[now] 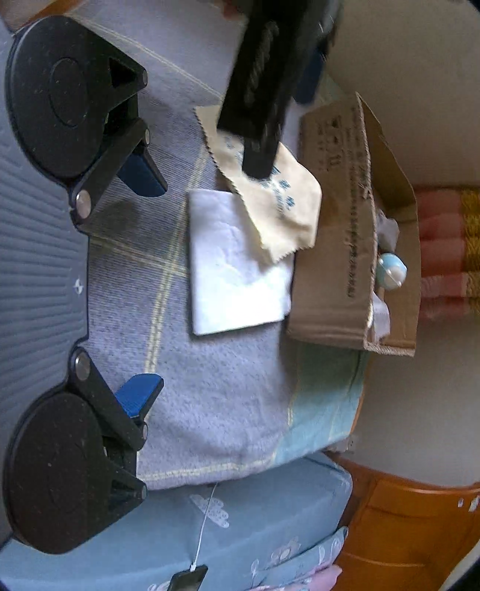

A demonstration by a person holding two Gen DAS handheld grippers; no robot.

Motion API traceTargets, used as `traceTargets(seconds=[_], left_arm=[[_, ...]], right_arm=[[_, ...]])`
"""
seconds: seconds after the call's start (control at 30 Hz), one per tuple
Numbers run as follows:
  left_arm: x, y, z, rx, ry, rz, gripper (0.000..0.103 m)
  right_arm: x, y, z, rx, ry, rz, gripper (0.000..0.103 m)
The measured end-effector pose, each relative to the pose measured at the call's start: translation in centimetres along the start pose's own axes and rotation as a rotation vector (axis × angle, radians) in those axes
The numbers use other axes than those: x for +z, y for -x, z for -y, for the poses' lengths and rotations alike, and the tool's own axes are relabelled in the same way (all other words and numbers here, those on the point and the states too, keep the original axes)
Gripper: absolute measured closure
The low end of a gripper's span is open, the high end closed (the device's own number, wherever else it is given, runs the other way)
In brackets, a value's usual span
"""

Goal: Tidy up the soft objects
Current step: 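Move the left tool to the yellow lens cloth and close on it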

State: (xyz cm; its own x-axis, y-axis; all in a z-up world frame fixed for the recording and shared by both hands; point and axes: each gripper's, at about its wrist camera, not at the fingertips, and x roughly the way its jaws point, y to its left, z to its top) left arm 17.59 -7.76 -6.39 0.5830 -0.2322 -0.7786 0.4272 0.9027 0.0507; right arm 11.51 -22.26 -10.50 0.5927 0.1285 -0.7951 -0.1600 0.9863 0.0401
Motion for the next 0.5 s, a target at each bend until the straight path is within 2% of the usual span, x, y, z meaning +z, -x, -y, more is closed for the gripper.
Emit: traceTargets(seconds=[0.2, 0.33, 0.43, 0.5], left_arm=[[0.2, -1.7, 1.0, 0.017, -0.034, -0.006, 0.002], [0.3, -2.1, 0.1, 0.069, 0.013, 0.001, 0.002], [0.3, -2.0, -0.6, 0.058, 0.056, 0.015, 0.003], [0.3, -2.1, -0.8, 0.039, 0.068, 0.012, 0.01]], right_arm=[[0.0, 0.0, 0.6, 0.054, -0.019, 0.007, 0.0], [0.1, -0.1, 0.6, 0.061, -0.016, 0.011, 0.0], [-0.1, 0.0, 0.6, 0.071, -0.02, 0.011, 0.0], [-0.1, -0.1, 0.6, 0.079, -0.024, 0.011, 0.0]])
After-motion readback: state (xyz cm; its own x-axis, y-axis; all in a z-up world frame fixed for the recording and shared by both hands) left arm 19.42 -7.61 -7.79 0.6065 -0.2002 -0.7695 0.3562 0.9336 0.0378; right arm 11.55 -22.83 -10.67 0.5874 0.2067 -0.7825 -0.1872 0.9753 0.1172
